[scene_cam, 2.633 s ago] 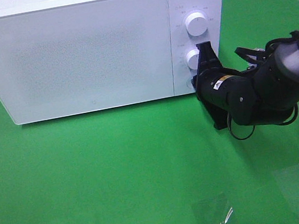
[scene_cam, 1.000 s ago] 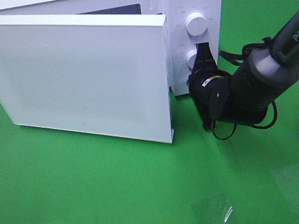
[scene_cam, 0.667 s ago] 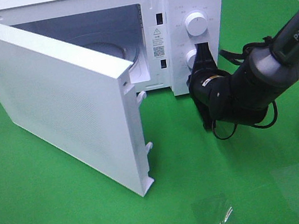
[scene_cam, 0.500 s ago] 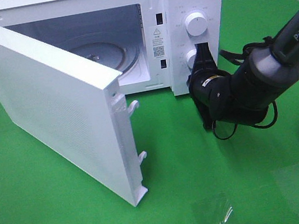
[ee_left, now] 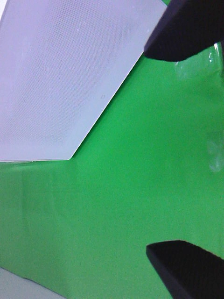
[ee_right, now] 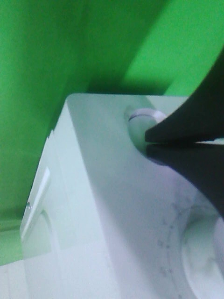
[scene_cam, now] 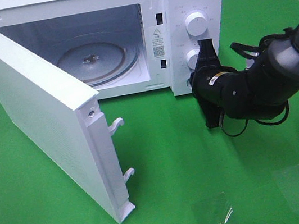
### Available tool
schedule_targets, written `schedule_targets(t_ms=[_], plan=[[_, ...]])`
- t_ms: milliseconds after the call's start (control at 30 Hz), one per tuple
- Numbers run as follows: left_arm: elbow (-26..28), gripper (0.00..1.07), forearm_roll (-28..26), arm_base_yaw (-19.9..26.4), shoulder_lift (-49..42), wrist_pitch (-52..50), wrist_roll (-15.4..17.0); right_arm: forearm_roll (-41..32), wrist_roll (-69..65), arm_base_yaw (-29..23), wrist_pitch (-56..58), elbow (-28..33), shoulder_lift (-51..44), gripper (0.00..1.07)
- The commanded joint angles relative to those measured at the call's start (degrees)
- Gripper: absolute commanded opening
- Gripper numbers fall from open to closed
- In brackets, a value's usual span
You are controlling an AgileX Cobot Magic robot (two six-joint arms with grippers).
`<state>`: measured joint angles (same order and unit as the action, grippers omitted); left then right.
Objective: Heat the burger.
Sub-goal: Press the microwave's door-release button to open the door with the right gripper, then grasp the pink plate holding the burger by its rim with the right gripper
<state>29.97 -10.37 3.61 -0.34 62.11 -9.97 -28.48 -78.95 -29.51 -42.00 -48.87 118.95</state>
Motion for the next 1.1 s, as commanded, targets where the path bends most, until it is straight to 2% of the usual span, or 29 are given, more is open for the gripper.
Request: schedule_targets(t_ms=[33,267,433,500,533,567,667,733,967,1100], plan=[[-0.17,0.98,-0.57,-0.11,-0.86,-0.57,0.11,5.1,-0.69,0.06,1.26,0.17,-2.64,0.0],[-0.17,0.98,-0.57,-0.11,-0.86,-0.57,0.11,13.41,-0.11,0.11,17.13,0.57,-7.16,0.0],[-0.17,0.98,-0.57,-0.11,-0.86,-0.57,0.11,18.05,2.18,0.11,23.15,0.57,-9.22,0.0],[-0.17,0.98,-0.57,-0.11,-0.86,-0.57,0.11,24.98,9.74,0.11,29.16,0.57,-12.49,0.01],[-0.17,0.98,-0.57,-0.11,-0.86,-0.57,0.11,24.98,9.74,0.11,29.16,0.57,-12.49,0.01],[-0.17,0.98,-0.57,-0.11,-0.86,-0.57,0.11,28.48,14.95,0.11,32.14,0.57,-14.55,0.01],[-0.17,0.98,-0.57,-0.11,-0.86,-0.57,0.11,29.51,17.48,0.11,33.46,0.57,-15.64,0.01],[-0.17,0.98,-0.57,-0.11,-0.86,-0.57,0.11,33.46,26.93,0.11,39.99,0.57,-19.77,0.02],[-0.17,0.98,-0.57,-0.11,-0.86,-0.57,0.11,35.92,40.05,0.11,50.71,0.57,-25.04,0.02],[-0.17,0.98,-0.57,-0.11,-0.86,-0.57,0.11,35.92,50.48,0.11,60.73,0.0,-28.02,0.03]])
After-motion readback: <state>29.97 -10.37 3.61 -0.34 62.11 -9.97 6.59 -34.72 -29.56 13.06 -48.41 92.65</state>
